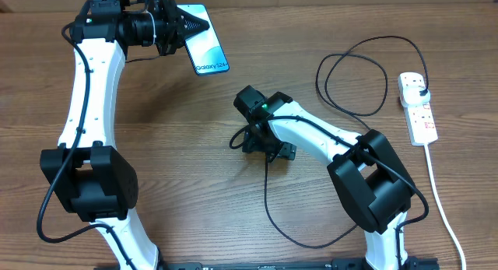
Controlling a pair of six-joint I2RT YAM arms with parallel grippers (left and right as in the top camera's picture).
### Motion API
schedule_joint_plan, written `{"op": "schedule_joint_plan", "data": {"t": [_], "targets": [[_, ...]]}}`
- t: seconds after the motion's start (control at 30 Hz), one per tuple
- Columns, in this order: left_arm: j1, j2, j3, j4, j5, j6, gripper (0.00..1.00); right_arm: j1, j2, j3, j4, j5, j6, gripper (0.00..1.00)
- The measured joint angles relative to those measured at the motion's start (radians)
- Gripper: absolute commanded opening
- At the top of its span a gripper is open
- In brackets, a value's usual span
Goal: Plug charger to phone and switch on socket
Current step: 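Move the right gripper over the cable's USB-C plug end, then lower the right gripper and close it on the USB-C plug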
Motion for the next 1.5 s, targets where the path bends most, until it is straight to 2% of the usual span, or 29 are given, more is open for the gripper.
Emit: {"op": "schedule_joint_plan", "data": {"t": [0.1,0.2,0.23,0.53,1.5], "targets": [[0.0,0.0,0.0,0.0,0.0,0.0,0.04,0.0,0.0,0.0,-0.001,-0.001,0.003,0.66],[0.0,0.0,0.0,0.0,0.0,0.0,0.04,0.0,0.0,0.0,0.0,-0.002,0.003,0.61],[0.0,0.0,0.0,0.0,0.0,0.0,0.04,0.0,0.0,0.0,0.0,-0.002,0.003,0.56],[0.0,0.0,0.0,0.0,0.0,0.0,0.04,0.0,0.0,0.0,0.002,-0.004,0.003,0.47],[0.0,0.0,0.0,0.0,0.003,0.0,0.04,0.0,0.006,0.0,0.026,-0.045,0.002,0.45]]}}
